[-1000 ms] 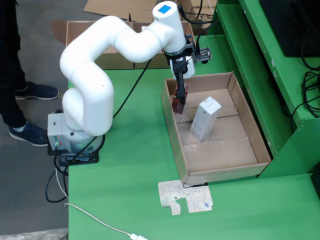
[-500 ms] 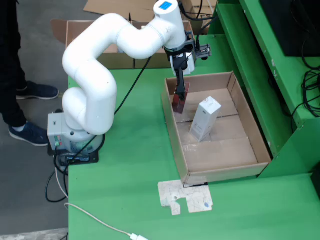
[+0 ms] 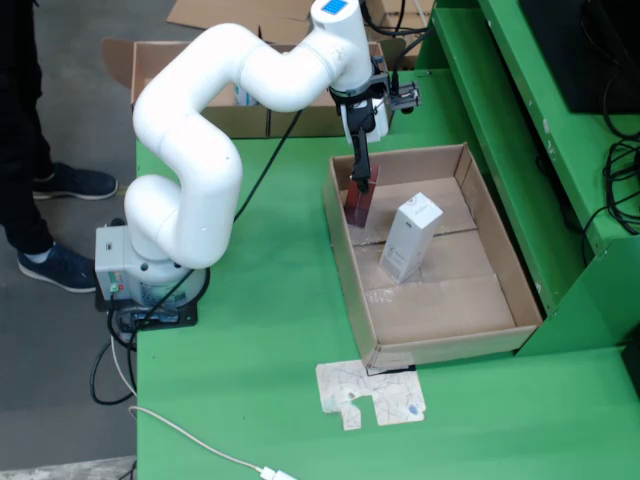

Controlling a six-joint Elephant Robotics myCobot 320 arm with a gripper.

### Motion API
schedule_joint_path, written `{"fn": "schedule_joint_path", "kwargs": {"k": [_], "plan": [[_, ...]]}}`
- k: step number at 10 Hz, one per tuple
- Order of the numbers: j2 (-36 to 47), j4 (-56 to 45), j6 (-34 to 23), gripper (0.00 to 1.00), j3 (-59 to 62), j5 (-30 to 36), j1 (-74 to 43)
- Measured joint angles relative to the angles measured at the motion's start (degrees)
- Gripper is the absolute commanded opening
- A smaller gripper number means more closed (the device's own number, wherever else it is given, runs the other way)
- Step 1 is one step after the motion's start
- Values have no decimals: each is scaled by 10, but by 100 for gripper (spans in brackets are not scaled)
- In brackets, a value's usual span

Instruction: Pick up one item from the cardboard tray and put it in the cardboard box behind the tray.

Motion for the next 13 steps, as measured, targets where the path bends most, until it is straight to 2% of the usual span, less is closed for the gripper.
{"fn": "schedule_joint_path", "kwargs": {"k": [6, 13], "plan": [[-54, 24, 4, 100, 17, 9, 5], [-78, 64, -5, 100, -3, 16, -13]]}}
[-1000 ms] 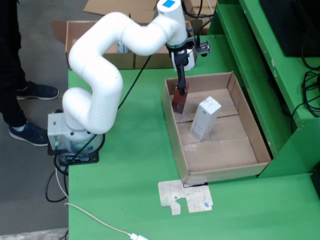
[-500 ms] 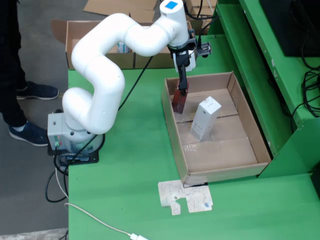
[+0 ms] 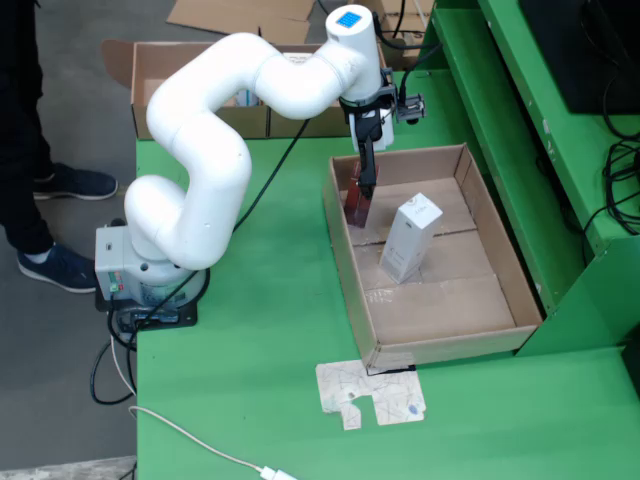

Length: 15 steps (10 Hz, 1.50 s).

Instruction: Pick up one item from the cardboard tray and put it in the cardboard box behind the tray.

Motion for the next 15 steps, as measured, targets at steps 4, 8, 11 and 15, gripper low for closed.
{"fn": "schedule_joint_path", "kwargs": {"k": [4, 8, 11, 15], "plan": [[-7, 12, 0, 100, -9, 4, -5], [-42, 7, 0, 100, 18, 11, -11], [-77, 0, 0, 100, 56, 13, -10], [-101, -3, 11, 100, 75, 14, -10]]}}
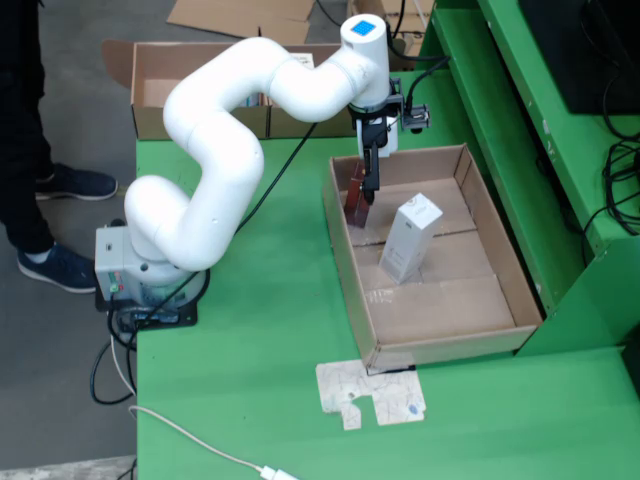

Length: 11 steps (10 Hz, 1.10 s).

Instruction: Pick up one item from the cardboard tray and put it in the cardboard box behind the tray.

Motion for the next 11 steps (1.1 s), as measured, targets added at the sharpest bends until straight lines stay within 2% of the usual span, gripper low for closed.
{"fn": "schedule_joint_path", "kwargs": {"k": [11], "plan": [[-18, 8, 18, 100, -7, 4, 0]]}}
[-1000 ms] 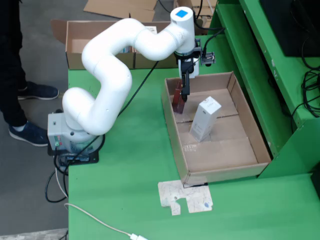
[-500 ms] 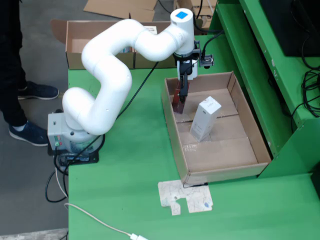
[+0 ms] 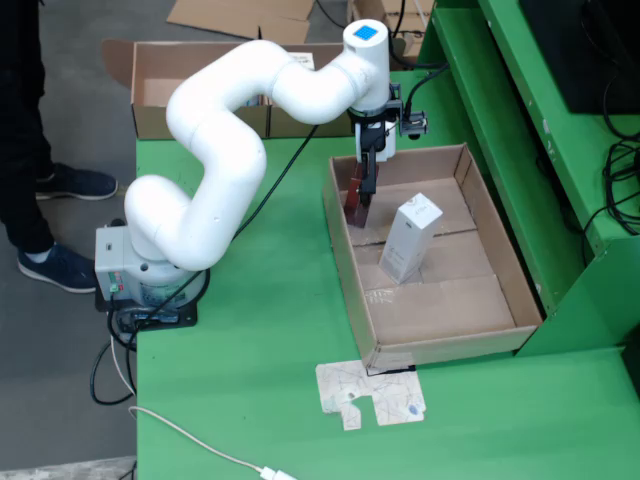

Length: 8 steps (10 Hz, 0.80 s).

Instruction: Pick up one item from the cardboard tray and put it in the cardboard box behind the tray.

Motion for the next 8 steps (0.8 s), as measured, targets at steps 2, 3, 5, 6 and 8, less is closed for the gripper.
{"fn": "schedule_joint_path", "kwargs": {"k": [2, 3, 5, 6, 8], "plan": [[-3, -1, 2, 100, 3, 1, 0], [-6, 0, 4, 100, 3, 2, 0], [-15, 0, 5, 100, 4, 4, 0], [-16, 3, 8, 100, 4, 4, 0], [-16, 6, 9, 100, 3, 4, 0]]}}
